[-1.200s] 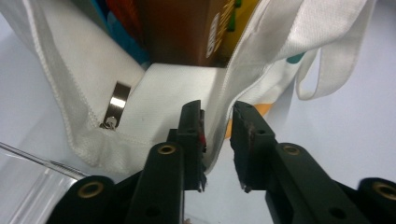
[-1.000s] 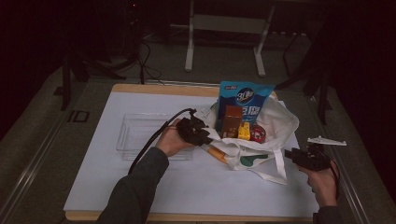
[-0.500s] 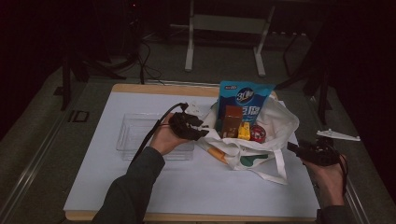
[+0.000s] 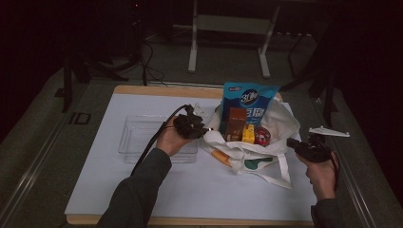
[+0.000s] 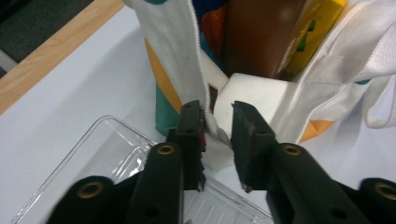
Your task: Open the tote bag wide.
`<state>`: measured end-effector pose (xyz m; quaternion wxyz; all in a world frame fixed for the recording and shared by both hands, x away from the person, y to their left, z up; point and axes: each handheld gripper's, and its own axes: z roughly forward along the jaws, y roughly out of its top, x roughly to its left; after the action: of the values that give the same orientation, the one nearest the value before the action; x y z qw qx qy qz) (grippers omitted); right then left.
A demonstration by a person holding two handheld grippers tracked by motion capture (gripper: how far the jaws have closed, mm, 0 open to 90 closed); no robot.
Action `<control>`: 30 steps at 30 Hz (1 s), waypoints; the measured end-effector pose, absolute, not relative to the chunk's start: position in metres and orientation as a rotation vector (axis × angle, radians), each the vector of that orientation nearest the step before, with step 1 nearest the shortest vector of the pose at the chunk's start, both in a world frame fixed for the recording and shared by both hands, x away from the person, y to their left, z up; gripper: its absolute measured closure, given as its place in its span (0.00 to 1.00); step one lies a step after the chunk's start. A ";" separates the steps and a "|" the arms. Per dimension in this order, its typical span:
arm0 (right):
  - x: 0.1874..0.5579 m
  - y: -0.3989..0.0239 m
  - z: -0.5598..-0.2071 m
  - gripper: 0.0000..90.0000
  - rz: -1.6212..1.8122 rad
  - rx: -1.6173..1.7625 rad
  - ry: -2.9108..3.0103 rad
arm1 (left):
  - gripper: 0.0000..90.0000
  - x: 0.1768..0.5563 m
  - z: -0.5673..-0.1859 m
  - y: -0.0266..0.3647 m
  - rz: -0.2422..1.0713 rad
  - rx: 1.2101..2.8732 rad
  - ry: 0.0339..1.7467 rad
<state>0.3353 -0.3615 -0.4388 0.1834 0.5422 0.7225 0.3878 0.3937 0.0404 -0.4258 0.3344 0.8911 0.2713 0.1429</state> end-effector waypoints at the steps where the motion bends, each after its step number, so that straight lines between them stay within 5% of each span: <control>1: 0.337 -0.361 -0.441 0.95 1.093 1.530 2.041 | 0.85 0.394 -0.427 0.040 0.374 2.332 0.709; 21: 0.371 -0.345 -0.493 0.95 0.903 1.639 2.156 | 0.83 0.404 -0.449 0.022 0.417 2.400 0.784; 30: 0.352 -0.361 -0.464 0.62 0.931 1.568 2.154 | 0.68 0.406 -0.439 0.033 0.392 2.324 0.795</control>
<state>0.3515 -0.3614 -0.4644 0.1588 0.5485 0.7536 0.3257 0.4057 0.0333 -0.4393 0.3212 0.8848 0.3028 0.1492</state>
